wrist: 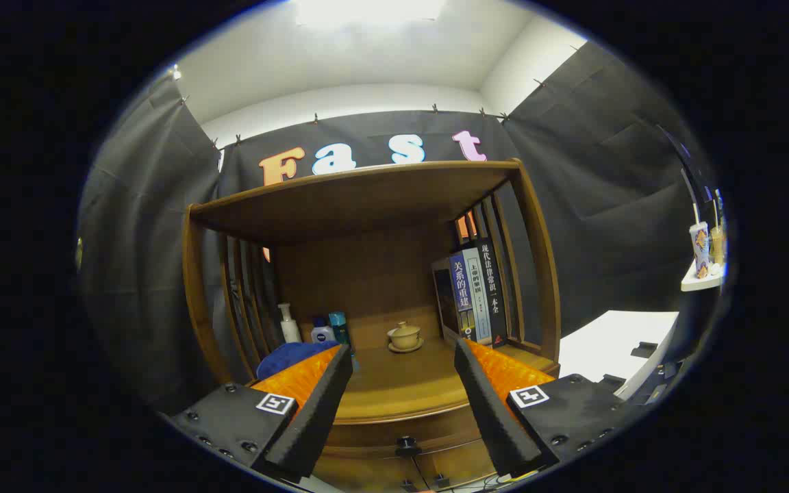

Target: Pull open the drawer, take out the items inside it, and place them on the countertop above the cabinet.

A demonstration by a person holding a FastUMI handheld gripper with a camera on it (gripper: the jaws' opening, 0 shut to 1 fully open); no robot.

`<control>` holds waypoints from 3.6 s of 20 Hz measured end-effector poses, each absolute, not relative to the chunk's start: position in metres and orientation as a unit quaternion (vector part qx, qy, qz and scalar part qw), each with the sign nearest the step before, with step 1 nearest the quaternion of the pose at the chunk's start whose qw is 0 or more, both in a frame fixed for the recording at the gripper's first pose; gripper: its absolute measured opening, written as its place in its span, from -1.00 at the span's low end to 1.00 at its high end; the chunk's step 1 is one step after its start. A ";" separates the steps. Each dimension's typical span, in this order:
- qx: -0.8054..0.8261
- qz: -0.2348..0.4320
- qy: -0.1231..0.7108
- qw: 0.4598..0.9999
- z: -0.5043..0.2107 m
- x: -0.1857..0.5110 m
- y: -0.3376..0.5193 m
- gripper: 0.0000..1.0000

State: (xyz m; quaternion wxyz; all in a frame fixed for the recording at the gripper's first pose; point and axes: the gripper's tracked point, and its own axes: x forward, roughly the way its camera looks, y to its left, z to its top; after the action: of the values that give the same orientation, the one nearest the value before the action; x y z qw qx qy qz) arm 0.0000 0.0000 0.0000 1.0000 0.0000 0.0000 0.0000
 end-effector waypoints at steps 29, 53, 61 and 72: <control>-0.038 0.013 0.022 0.999 -0.029 0.005 0.008 0.97; -0.043 0.042 0.168 0.984 -0.245 0.046 -0.034 0.99; -0.044 0.057 0.181 0.981 -0.259 0.046 -0.027 0.88; -0.052 0.055 0.193 0.978 -0.272 0.046 -0.017 0.05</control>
State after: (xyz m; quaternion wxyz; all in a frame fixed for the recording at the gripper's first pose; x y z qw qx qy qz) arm 0.0461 -0.0168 -0.2716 0.9784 -0.0518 0.1928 0.0546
